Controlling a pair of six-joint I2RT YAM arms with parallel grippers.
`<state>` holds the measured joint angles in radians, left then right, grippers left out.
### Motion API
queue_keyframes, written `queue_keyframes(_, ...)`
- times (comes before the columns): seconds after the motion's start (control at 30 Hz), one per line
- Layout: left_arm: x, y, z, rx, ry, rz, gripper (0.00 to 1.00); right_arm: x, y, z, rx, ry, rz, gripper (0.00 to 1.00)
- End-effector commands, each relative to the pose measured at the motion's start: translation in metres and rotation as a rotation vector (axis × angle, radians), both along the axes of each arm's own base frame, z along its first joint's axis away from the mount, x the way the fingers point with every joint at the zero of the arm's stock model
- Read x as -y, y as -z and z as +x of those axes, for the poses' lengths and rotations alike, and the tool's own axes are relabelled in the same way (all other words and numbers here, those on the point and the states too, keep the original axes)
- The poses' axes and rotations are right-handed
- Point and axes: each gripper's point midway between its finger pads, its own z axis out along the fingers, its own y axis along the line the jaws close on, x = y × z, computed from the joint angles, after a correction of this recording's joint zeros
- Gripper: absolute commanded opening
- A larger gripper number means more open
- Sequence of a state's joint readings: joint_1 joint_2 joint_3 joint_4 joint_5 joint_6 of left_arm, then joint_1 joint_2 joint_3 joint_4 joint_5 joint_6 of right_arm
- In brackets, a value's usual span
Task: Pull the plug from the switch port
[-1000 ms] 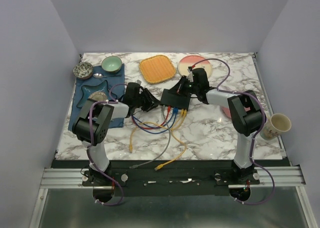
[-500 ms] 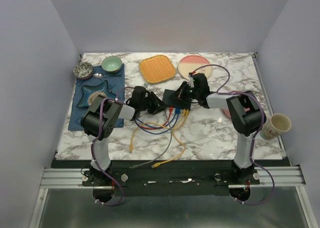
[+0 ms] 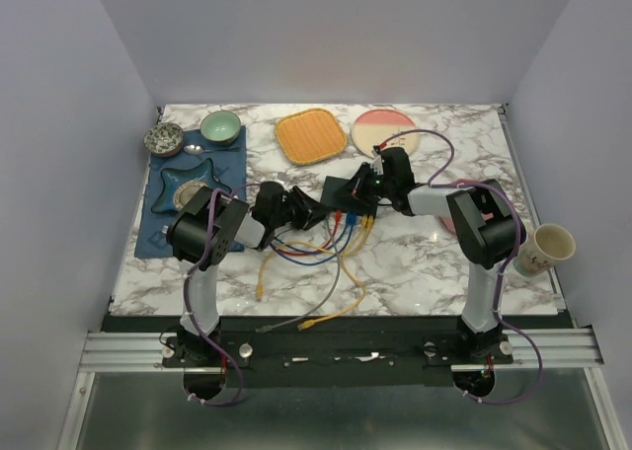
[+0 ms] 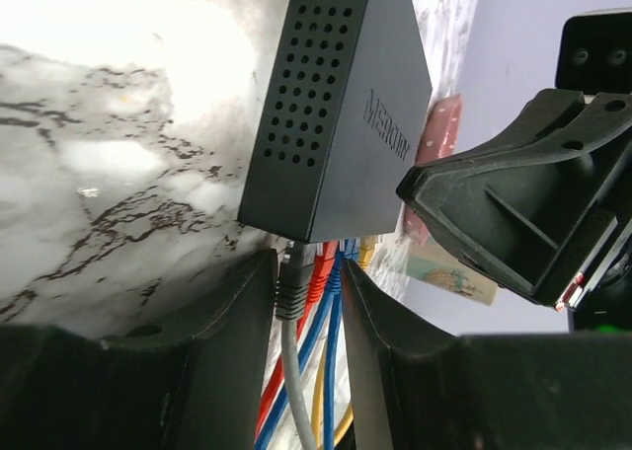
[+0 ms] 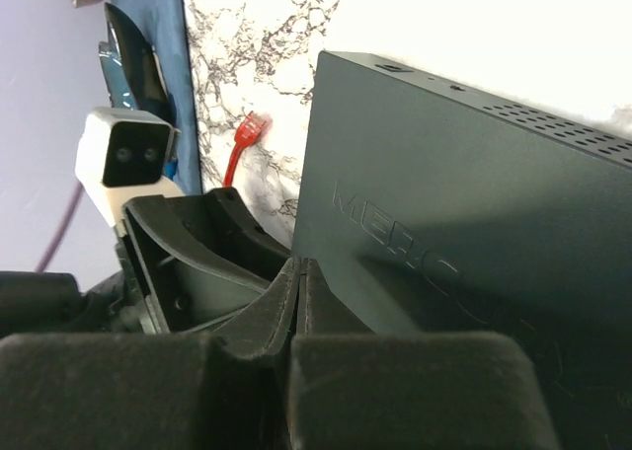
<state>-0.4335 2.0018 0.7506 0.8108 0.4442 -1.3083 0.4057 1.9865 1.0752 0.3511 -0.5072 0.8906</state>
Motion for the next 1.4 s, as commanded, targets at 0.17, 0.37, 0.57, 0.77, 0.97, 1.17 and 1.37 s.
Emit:
queue_keyframes(0.17, 0.0, -0.002, -0.006, -0.003, -0.003, -0.098, 0.47, -0.002, -0.013, 0.01, 0.03, 0.011, 0.021, 0.05)
queue_keyframes(0.37, -0.011, 0.003, -0.002, -0.019, -0.054, -0.115, 0.47, -0.001, 0.004, 0.01, -0.018, 0.015, -0.01, 0.02)
queue_keyframes(0.57, -0.012, 0.007, 0.001, -0.045, -0.074, -0.153, 0.46, 0.001, 0.025, 0.007, -0.082, 0.019, -0.042, 0.01)
queue_keyframes(0.77, -0.015, 0.013, 0.003, -0.068, -0.093, -0.139, 0.42, 0.005, 0.04, 0.004, -0.126, 0.027, -0.075, 0.01)
queue_keyframes(0.97, -0.014, 0.016, 0.003, -0.075, -0.087, -0.13, 0.39, 0.007, 0.045, 0.002, -0.137, 0.03, -0.083, 0.01)
queue_keyframes(1.17, -0.013, 0.018, 0.003, -0.081, -0.086, -0.132, 0.39, 0.007, 0.047, 0.001, -0.143, 0.032, -0.087, 0.01)
queue_keyframes(1.37, -0.011, 0.01, 0.007, -0.086, -0.11, -0.104, 0.39, 0.007, 0.047, 0.002, -0.146, 0.036, -0.086, 0.01)
